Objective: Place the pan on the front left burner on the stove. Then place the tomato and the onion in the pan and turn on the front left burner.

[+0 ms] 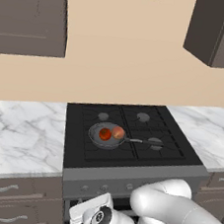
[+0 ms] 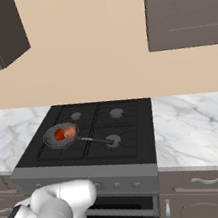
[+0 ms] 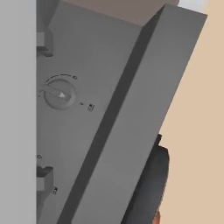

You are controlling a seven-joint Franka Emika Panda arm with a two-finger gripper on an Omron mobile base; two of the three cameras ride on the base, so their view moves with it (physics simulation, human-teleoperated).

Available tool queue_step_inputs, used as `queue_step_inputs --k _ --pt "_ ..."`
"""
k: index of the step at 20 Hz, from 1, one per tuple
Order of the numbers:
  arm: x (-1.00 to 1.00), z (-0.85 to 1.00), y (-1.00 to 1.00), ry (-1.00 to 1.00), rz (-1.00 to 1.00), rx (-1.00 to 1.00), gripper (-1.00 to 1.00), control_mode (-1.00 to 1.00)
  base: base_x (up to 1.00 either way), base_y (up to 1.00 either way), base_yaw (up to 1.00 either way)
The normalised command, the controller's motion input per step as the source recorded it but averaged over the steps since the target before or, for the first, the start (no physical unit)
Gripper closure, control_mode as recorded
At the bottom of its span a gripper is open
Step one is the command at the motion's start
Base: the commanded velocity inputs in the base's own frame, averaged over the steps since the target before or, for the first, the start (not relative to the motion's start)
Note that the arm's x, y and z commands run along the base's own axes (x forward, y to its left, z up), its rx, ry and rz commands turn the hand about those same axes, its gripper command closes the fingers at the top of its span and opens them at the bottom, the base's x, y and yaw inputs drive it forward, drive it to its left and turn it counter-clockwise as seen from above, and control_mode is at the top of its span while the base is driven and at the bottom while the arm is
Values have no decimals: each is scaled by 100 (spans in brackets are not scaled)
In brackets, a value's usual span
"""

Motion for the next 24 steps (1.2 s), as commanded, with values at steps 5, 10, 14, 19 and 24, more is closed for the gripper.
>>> queue_step_inputs --k 5,10,14,19,24 --pt "2 -28 0 0 1 0 -100 -100 0 0 0" --pt "0 -8 0 0 3 0 -100 -100 0 0 0" --pt "3 0 0 0 3 1 -100 -100 0 0 0" --pt "11 2 0 0 1 1 -100 -100 0 0 0" --pt "19 1 0 0 0 0 -100 -100 0 0 0"
